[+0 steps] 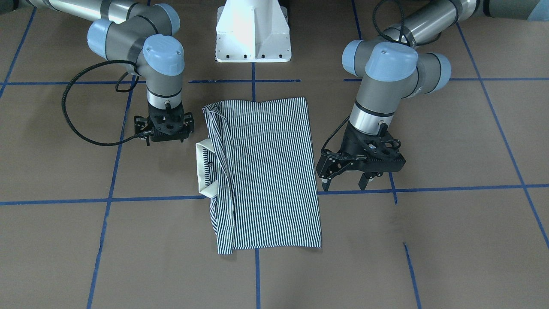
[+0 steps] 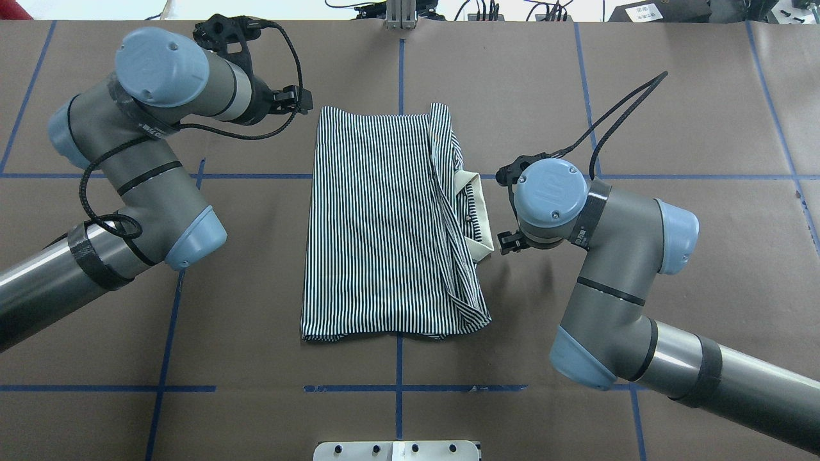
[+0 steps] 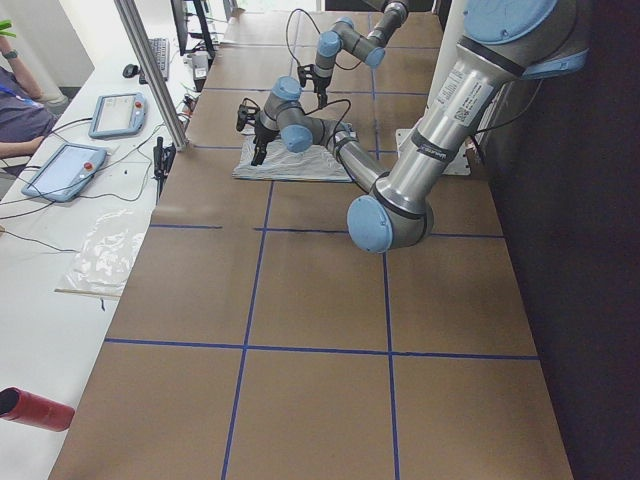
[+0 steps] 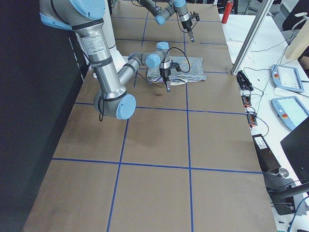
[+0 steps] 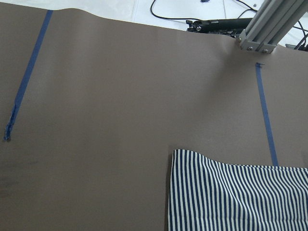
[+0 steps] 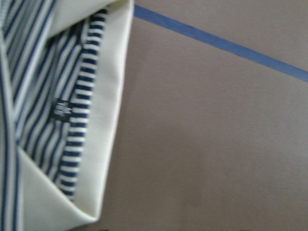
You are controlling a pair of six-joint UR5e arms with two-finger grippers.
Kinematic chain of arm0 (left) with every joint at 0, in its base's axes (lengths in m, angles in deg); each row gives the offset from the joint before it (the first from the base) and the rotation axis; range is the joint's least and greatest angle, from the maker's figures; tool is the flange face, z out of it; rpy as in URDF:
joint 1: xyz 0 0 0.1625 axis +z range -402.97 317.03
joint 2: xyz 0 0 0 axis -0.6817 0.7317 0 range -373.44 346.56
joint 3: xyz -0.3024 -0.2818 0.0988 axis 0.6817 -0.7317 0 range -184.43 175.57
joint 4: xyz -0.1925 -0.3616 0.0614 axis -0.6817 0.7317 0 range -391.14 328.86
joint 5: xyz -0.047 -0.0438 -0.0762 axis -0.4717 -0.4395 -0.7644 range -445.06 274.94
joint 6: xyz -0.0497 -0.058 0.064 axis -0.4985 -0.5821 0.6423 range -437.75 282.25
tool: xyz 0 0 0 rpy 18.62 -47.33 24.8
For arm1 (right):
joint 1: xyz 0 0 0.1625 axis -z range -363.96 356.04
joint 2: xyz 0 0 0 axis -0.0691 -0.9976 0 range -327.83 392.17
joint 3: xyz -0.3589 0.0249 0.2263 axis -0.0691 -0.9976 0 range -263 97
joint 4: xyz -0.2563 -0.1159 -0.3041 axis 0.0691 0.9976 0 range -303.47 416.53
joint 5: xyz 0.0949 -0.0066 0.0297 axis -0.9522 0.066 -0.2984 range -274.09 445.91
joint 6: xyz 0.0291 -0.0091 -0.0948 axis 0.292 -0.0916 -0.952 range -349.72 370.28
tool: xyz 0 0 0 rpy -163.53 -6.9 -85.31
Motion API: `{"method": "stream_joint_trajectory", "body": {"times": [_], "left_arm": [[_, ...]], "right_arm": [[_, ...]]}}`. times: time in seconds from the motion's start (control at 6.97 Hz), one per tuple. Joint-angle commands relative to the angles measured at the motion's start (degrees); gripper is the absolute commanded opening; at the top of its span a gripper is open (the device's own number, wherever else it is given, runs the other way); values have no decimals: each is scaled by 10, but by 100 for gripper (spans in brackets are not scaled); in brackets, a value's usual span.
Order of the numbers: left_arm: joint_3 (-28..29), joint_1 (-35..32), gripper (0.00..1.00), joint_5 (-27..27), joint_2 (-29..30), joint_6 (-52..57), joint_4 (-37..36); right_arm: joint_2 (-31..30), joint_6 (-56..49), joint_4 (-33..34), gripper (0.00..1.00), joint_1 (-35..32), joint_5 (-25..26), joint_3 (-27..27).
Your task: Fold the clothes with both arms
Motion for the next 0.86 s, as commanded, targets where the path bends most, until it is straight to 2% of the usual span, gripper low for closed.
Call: {"method": "stream_joint_trajectory", "body": {"times": [0.0,0.14,0.72], "left_arm": [[-1,0,100,-1,-1,1,0],[-1,0,100,-1,-3,1,1],[2,0,100,0,-4,1,4]], "right_arm": [[63,3,-6,99,9,-2,-38],[83,5,-6,99,16,-3,-42],[90,20,-4,99,78,6,-54]]}}
